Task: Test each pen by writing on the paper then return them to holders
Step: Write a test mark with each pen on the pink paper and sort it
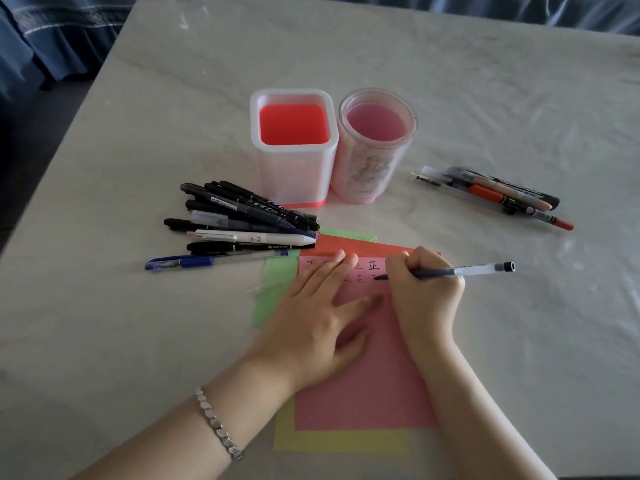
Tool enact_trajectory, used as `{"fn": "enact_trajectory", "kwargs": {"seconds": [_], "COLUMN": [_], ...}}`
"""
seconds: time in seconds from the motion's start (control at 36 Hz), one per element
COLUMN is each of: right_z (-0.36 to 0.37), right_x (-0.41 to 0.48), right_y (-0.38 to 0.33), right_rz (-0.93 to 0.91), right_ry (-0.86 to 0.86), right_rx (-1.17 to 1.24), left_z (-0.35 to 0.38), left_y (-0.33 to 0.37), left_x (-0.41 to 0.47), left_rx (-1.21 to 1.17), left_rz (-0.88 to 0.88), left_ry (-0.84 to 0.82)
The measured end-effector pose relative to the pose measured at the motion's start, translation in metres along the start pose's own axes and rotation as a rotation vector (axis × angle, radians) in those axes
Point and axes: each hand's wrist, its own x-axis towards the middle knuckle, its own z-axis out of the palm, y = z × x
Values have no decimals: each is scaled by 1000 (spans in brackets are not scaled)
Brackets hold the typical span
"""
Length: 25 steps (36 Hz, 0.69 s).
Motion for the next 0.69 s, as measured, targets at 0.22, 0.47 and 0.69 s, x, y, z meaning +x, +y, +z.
{"fn": "enact_trajectory", "kwargs": {"seconds": [0.22,0.47,0.69], "right_z": [-1,0,-3], "right_x": [0,0,1], "right_y": [-1,0,-2], "right_rz": [39,3,55], "right_ry": [13,30,68], "right_rx": [0,-55,2], "left_z": [0,1,4], "left_y": [0,-2,-3], "left_x": [1,1,1], "left_rx": [0,3,26], "left_rz": [5,16,42], "left_ry": [-3,13,32]}}
